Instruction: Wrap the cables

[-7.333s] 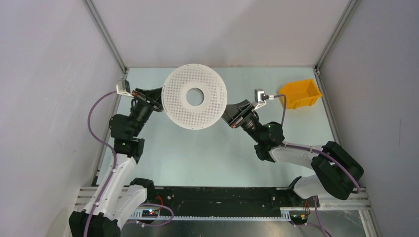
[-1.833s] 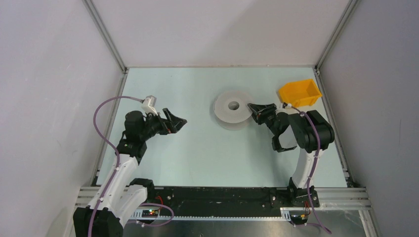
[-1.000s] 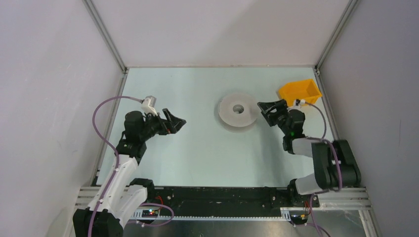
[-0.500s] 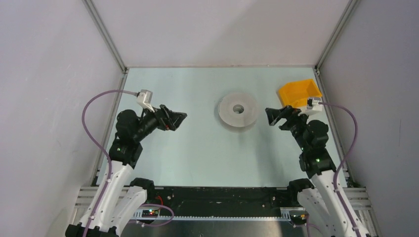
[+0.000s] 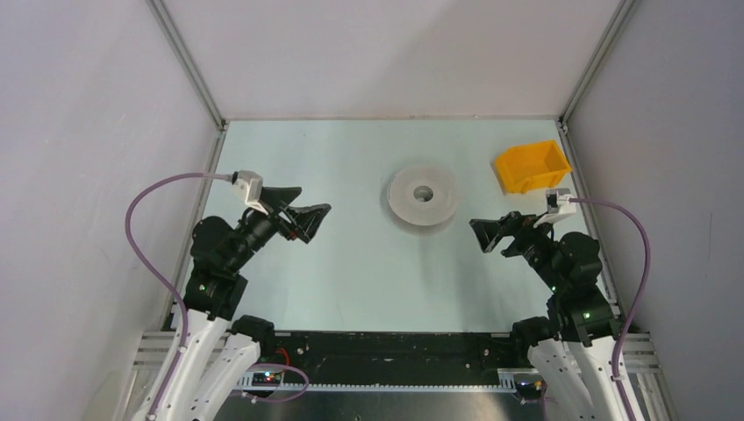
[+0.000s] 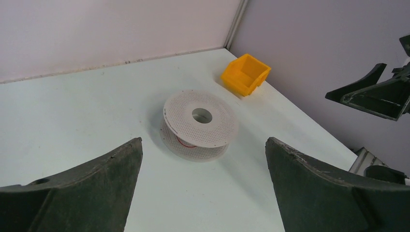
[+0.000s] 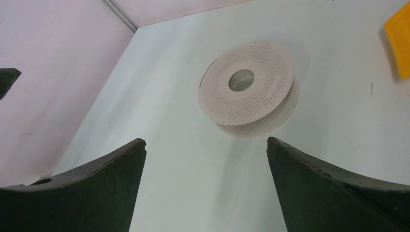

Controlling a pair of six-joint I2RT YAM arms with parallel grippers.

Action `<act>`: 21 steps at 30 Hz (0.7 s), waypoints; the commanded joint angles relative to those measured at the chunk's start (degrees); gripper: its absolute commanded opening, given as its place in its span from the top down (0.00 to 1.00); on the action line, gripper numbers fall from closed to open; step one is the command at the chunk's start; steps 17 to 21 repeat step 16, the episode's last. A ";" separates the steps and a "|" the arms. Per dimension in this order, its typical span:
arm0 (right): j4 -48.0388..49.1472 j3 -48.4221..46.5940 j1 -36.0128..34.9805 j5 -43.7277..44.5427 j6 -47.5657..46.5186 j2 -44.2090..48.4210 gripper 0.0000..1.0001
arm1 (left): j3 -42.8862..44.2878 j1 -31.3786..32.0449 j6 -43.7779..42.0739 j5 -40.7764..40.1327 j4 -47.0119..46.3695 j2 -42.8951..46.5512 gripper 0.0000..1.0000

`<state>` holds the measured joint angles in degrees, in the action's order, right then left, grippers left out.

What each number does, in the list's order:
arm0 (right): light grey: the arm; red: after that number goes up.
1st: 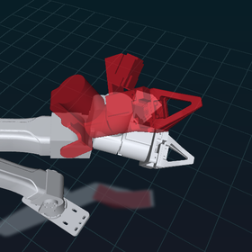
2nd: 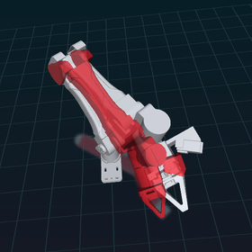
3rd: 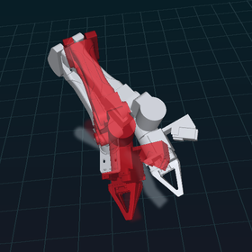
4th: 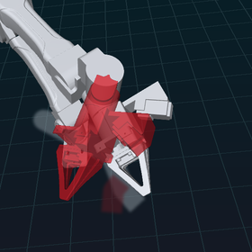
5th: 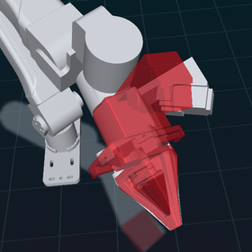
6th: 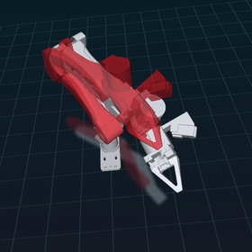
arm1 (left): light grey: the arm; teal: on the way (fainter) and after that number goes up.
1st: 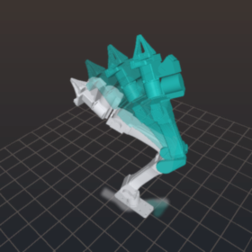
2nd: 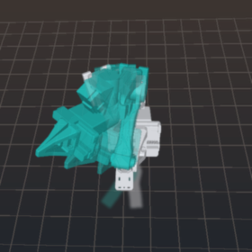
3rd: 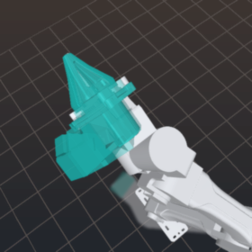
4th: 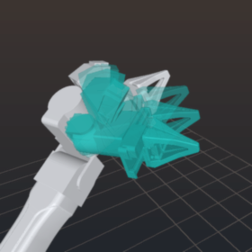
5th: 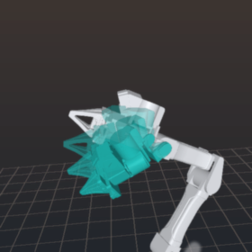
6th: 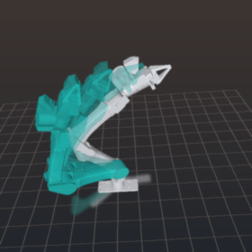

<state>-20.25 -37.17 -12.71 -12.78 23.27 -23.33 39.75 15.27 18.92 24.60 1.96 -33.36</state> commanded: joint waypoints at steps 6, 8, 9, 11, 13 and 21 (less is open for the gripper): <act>-3.98 -3.53 -0.33 1.42 3.14 2.39 0.00 | -1.45 0.33 -0.61 -1.59 -4.50 2.11 0.00; -4.15 -3.67 -0.31 2.57 3.65 2.19 0.01 | -1.69 0.34 -0.56 -1.52 -4.50 2.34 0.00; -4.12 -3.80 -0.35 2.97 3.94 2.23 0.01 | -1.80 0.37 -0.62 -1.56 -4.51 2.43 0.00; -3.80 -3.93 -0.36 2.78 3.82 2.24 0.01 | -1.77 0.37 -0.79 -1.82 -4.51 2.63 0.00; -3.99 -4.28 -0.39 2.62 3.25 1.94 0.01 | -1.82 0.30 -0.81 -2.05 -4.51 2.68 0.00; -4.86 -4.89 -0.36 3.12 2.22 1.54 0.01 | -1.97 0.29 -0.61 -2.02 -4.51 2.47 0.00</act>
